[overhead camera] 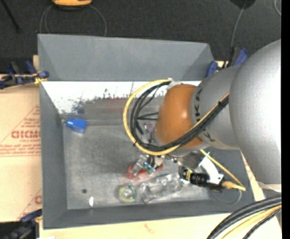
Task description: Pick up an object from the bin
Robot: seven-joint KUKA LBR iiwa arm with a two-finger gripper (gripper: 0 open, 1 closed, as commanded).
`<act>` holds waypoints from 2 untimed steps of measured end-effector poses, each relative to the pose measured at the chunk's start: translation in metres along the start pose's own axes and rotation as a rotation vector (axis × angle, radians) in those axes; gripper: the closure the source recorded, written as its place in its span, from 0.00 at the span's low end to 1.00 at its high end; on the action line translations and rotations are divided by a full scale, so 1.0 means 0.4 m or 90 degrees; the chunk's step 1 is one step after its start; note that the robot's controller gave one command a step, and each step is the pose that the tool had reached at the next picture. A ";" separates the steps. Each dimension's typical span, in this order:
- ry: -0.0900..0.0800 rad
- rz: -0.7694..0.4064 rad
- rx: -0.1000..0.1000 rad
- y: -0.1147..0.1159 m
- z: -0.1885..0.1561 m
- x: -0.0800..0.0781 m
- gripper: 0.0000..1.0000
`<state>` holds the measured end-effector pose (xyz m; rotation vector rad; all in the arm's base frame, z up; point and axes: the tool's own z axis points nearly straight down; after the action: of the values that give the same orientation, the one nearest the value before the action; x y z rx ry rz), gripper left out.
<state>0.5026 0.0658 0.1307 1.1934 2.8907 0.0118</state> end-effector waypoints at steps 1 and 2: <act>0.002 0.001 0.001 -0.001 0.003 0.002 0.00; -0.006 -0.040 -0.008 -0.017 0.020 -0.016 0.00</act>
Offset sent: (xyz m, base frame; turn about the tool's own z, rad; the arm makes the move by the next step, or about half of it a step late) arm 0.0000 0.0000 0.0000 0.0000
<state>0.5027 0.0566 0.1228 1.0975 2.9138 0.0227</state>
